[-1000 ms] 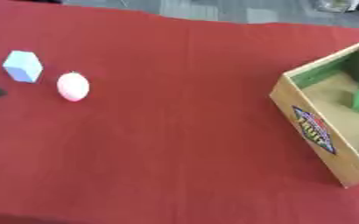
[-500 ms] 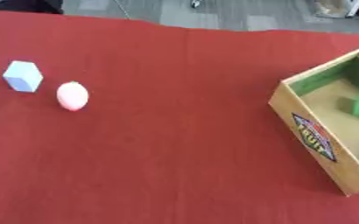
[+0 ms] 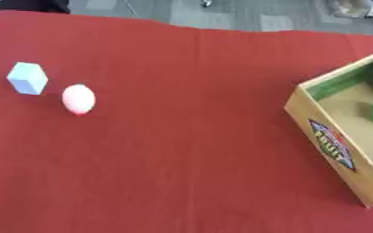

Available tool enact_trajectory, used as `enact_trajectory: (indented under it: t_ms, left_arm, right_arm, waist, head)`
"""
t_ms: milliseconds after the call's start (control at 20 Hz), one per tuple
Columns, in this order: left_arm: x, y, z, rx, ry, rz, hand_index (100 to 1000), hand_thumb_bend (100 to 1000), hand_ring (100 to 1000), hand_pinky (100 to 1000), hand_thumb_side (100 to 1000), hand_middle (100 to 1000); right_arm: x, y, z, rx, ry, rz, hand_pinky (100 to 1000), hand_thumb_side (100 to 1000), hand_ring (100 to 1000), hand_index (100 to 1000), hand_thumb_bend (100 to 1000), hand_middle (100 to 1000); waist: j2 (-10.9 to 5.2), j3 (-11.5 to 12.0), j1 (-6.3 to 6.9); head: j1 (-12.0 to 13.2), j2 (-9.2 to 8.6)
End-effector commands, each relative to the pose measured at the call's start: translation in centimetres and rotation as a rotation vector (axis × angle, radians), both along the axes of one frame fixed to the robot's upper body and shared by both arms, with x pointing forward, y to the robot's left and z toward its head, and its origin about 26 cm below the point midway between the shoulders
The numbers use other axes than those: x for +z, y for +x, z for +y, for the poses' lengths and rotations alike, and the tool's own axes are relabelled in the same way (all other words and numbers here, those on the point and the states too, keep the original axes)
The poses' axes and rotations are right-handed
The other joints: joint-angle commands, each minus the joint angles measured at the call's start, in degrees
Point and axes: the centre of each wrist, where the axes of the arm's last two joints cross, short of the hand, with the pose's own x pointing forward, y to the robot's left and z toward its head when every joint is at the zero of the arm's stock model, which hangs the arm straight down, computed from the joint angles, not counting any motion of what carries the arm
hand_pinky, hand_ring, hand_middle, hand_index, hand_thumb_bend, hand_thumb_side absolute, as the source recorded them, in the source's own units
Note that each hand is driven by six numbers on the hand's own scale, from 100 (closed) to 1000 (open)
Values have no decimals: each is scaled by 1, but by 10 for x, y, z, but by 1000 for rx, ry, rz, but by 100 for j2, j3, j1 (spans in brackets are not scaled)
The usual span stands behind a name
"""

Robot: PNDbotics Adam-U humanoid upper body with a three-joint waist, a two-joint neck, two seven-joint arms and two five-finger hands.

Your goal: Pick up the objects with one hand, pass them to the other hand, and then place them into the box on the other side of the table.

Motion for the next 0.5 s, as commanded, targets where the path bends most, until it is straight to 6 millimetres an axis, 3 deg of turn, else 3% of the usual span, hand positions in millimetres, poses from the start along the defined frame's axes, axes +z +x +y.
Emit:
enact_trajectory:
  t_ms: [50, 500]
  left_arm:
    - [17, 0, 14, 16, 11, 6, 741, 727, 814, 894, 100, 745]
    - [30, 9, 18, -30, 44, 100, 721, 714, 810, 892, 100, 740]
  right_arm:
    - [16, -6, -6, -13, -22, -33, 812, 187, 832, 846, 481, 752]
    - [15, -5, -6, -20, -22, -31, 811, 189, 830, 845, 482, 751]
  waist:
    - [-17, -9, 89]
    - [-7, -1, 91]
  head:
    - [21, -82]
    - [2, -99]
